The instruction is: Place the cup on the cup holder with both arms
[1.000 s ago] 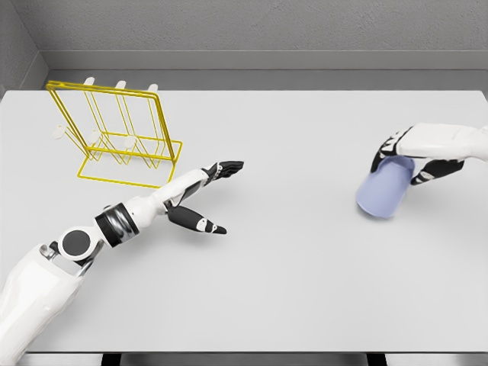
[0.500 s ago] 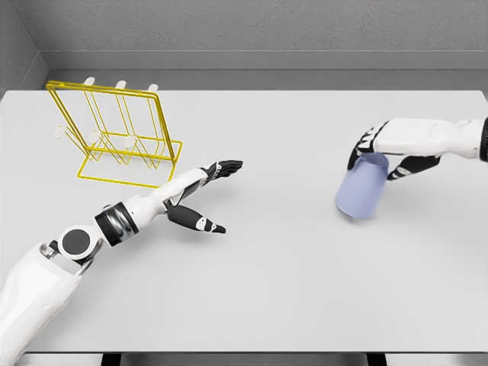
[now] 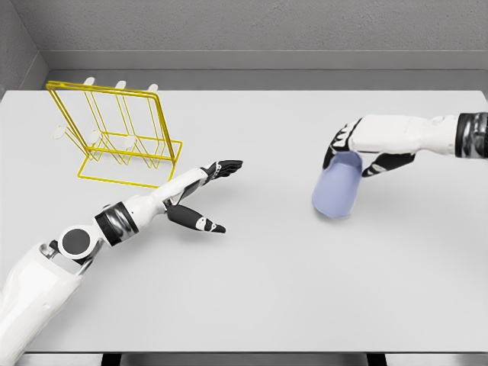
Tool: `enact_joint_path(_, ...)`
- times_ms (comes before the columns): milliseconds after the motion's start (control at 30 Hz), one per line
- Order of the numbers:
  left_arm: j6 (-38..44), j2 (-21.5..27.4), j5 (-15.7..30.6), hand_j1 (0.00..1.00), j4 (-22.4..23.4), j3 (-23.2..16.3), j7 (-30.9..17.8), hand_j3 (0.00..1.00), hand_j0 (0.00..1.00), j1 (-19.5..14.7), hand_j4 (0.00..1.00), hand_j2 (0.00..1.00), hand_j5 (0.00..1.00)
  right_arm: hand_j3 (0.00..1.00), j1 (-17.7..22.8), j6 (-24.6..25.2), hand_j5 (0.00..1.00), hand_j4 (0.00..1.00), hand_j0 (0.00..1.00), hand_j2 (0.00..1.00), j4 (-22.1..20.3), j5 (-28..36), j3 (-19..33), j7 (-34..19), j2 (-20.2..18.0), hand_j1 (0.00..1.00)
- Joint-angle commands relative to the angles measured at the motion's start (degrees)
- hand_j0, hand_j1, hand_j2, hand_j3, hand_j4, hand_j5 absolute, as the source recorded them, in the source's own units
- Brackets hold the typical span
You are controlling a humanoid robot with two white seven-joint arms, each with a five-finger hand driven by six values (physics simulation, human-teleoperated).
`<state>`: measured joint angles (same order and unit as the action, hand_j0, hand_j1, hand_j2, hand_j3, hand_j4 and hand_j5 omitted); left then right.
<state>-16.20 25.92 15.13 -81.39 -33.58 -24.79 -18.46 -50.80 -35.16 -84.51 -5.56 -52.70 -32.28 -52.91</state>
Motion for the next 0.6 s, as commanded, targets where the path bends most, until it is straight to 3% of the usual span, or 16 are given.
enact_joint_path(0,0.0,0.0,0.3,1.0,0.0,0.0,0.0,1.0,1.0,0.0,1.0,1.0,1.0,0.66,0.1,0.2,0.66,0.66,0.66,0.66,-0.3,0.4,0.1,0.0,0.7,0.66)
enact_joint_path(567,0.1,0.0,0.3,1.0,0.4,0.0,-0.1,1.0,1.0,-0.4,1.0,1.0,1.0,0.66,-0.4,0.2,0.66,0.66,0.66,0.66,-0.4,0.4,0.0,-0.1,5.1,0.66)
